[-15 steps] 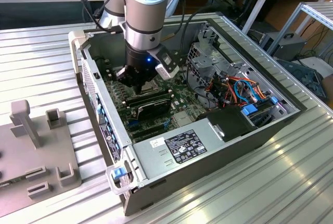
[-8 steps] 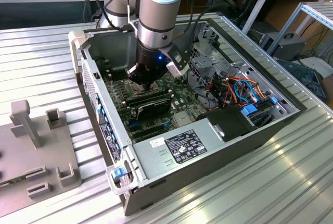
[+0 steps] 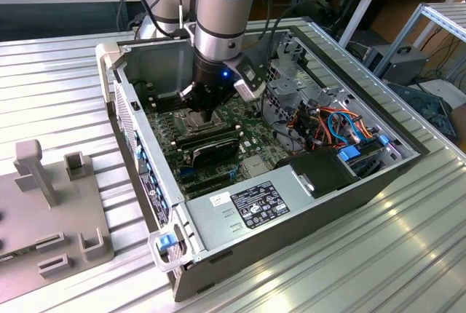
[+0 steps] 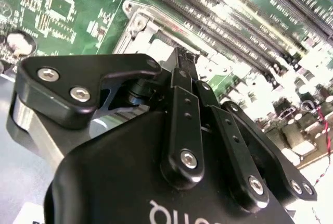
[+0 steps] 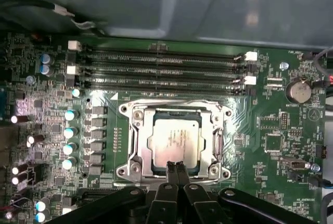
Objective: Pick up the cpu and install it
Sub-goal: 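Install the second cpu locking lever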
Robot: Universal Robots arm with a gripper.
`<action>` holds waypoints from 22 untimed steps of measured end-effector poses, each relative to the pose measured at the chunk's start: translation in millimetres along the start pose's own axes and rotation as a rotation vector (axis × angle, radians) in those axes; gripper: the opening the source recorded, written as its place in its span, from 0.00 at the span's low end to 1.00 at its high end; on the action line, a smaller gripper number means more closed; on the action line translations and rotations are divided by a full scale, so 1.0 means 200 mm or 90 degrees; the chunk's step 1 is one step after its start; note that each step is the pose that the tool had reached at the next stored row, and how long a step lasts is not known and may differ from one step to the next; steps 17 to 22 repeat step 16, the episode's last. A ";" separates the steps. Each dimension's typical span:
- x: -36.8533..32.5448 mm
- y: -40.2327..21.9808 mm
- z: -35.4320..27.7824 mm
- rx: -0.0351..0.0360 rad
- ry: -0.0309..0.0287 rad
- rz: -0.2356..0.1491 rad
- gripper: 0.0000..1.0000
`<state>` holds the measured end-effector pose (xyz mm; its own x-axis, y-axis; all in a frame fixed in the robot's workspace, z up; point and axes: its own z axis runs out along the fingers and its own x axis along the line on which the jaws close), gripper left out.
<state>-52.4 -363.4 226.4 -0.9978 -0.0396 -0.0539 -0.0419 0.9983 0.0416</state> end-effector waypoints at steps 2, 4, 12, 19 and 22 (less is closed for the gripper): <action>-0.002 0.016 -0.025 0.0000 0.0000 0.000 0.11; -0.004 0.042 -0.041 0.0000 -0.0001 0.000 0.11; -0.007 0.085 -0.060 -0.0001 -0.0001 0.000 0.11; -0.008 0.091 -0.068 0.0000 0.0000 0.000 0.11; -0.008 0.091 -0.068 0.0000 0.0000 0.000 0.11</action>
